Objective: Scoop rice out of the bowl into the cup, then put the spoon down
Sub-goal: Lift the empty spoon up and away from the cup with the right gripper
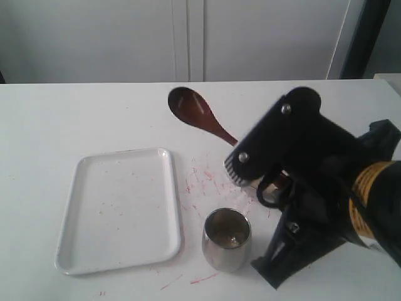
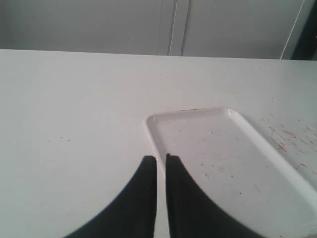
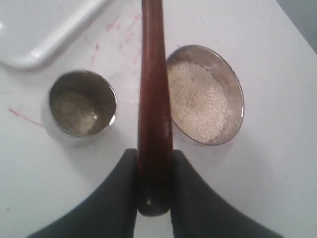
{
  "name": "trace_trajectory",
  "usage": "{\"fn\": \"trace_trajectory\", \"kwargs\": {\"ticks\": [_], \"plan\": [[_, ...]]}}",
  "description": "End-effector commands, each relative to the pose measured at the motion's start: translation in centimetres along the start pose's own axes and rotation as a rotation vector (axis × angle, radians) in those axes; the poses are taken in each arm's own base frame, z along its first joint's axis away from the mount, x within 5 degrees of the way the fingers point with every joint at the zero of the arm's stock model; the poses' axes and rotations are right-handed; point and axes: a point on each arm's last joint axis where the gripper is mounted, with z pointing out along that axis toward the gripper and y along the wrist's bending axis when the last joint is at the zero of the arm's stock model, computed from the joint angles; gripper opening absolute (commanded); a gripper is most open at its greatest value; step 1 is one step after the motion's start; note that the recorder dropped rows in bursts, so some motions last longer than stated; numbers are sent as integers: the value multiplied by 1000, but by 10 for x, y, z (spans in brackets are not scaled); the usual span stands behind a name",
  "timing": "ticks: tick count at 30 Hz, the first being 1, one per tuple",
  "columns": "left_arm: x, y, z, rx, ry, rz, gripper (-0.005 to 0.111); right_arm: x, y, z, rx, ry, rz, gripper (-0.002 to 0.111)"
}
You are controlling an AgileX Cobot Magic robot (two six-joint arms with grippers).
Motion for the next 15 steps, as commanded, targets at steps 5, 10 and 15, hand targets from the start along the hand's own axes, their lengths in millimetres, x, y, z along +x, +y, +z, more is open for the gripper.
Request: {"fn": "trace_trajectory", "kwargs": {"ticks": [5, 10, 15], "plan": [[-2, 0, 0, 4, -11, -11, 14, -26, -11, -23, -41, -75, 169, 0], [-2, 0, 0, 4, -11, -11, 14, -30, -24, -23, -49, -54, 292, 0], [-2, 0, 0, 4, -11, -11, 14, -37, -35, -19, -110, -62, 450, 0]]}}
